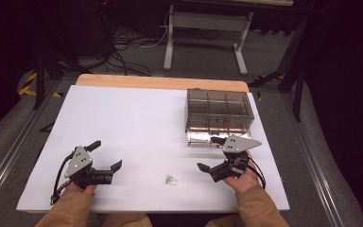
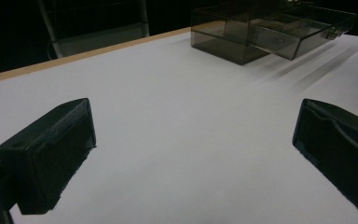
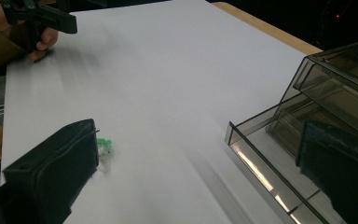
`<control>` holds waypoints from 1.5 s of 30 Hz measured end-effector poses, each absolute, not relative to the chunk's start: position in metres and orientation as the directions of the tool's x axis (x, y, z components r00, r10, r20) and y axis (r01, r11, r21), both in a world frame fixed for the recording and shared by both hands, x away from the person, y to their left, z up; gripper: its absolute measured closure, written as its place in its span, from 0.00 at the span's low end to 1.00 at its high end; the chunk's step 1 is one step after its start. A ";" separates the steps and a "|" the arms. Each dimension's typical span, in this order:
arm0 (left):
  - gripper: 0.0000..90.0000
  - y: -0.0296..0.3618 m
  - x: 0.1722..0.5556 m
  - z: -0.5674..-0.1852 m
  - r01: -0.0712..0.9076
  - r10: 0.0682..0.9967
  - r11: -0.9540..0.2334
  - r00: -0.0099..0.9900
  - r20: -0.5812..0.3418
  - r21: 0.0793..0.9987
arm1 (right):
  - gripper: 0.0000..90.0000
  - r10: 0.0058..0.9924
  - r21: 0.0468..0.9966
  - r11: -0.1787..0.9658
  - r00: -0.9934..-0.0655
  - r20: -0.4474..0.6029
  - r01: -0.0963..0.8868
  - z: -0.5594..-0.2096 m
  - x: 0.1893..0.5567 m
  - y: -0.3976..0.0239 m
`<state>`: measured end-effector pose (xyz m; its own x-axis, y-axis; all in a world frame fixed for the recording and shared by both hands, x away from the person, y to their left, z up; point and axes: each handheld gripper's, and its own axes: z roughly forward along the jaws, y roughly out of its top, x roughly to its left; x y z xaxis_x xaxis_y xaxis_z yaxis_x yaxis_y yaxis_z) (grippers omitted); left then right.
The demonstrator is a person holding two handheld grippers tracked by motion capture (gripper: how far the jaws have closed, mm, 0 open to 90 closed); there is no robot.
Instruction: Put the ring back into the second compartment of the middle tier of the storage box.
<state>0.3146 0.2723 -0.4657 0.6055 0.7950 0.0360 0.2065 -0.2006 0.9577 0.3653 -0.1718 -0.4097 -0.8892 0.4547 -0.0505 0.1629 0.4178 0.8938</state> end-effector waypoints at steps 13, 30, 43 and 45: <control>0.00 0.272 0.315 -0.466 0.204 0.794 -0.199 0.607 0.036 0.959 | 0.00 0.424 0.901 0.401 -0.905 -0.024 0.164 -0.415 0.359 -0.158; 0.00 0.272 0.315 -0.466 0.205 0.794 -0.200 0.606 0.036 0.958 | 0.10 0.384 0.866 0.453 -0.923 0.027 0.214 -0.425 0.351 -0.129; 0.00 0.272 0.315 -0.466 0.208 0.794 -0.206 0.606 0.040 0.956 | 0.16 0.358 0.830 0.512 -0.933 0.028 0.221 -0.440 0.347 -0.105; 0.00 0.272 0.315 -0.466 0.208 0.794 -0.206 0.606 0.040 0.956 | 0.16 0.349 0.820 0.526 -0.937 0.033 0.225 -0.445 0.346 -0.098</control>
<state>0.3148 0.2723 -0.4657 0.6062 0.7943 0.0398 0.2077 -0.2064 0.9562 0.3464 -0.0977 -0.4445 -0.9366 0.3489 0.0334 0.2254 0.5265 0.8198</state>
